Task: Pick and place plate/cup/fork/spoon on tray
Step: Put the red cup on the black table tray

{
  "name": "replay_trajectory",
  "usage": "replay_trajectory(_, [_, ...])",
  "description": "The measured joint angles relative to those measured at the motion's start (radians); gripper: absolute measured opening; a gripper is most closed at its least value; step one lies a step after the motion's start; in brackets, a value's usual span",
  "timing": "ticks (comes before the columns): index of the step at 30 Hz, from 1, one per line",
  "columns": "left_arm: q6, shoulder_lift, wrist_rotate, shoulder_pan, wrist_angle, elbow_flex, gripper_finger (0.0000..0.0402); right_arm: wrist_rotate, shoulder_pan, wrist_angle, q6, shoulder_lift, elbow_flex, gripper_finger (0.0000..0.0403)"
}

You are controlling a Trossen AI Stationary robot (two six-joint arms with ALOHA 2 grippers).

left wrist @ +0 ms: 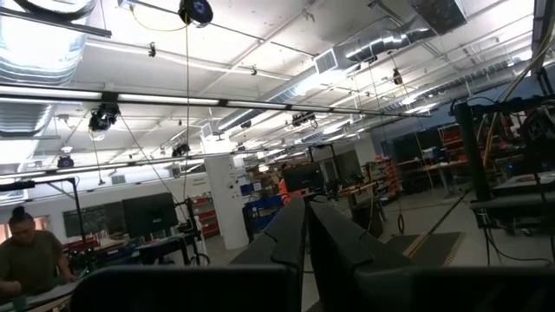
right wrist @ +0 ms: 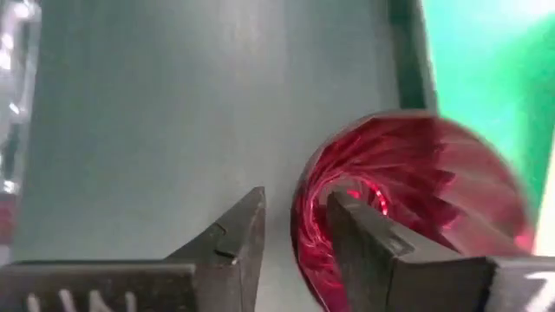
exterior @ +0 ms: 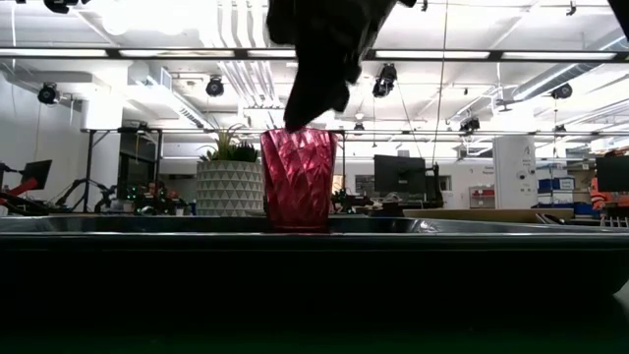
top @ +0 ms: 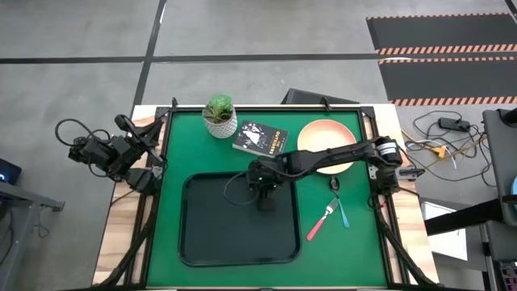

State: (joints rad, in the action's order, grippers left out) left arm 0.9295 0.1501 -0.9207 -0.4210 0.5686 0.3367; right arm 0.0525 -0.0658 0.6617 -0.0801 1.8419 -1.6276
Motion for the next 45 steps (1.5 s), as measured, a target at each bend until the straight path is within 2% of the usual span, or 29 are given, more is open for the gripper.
replay_trajectory(5, [-0.001,0.000,0.000,0.000,0.000,0.000,0.0000,-0.024,0.000,0.108,-0.013,-0.096,0.015,0.0121])
replay_trajectory(8, [-0.007,0.000,0.000,0.000,0.000,0.001,0.0000,-0.078,0.001,0.156,-0.038,-0.166,0.072,0.0100])
replay_trajectory(11, [-0.007,0.000,0.000,0.000,0.000,0.000,0.0000,-0.079,0.007,0.122,-0.068,-0.233,0.186,0.0064])
replay_trajectory(15, [-0.032,0.000,0.000,0.000,-0.001,-0.002,0.0000,-0.080,0.024,-0.036,-0.105,-0.294,0.384,0.0016])
replay_trajectory(21, [-0.034,0.000,0.000,0.000,-0.001,-0.002,0.0000,-0.046,0.068,-0.402,-0.117,-0.293,0.640,0.0010])
replay_trajectory(25, [-0.033,0.000,0.000,0.000,0.000,-0.003,0.0000,0.000,0.092,-0.623,-0.168,-0.252,0.719,0.0009])
replay_trajectory(29, [-0.031,0.000,0.000,0.000,0.000,-0.002,0.0000,0.002,0.093,-0.764,-0.178,-0.200,0.726,0.0009])
replay_trajectory(35, [-0.025,0.000,0.000,0.000,0.000,0.002,0.0000,0.000,0.093,-0.826,-0.161,-0.099,0.671,0.0009])
replay_trajectory(45, [-0.025,0.000,0.000,0.000,0.000,0.002,0.0000,-0.004,0.093,-0.845,-0.056,0.143,0.421,0.0008])
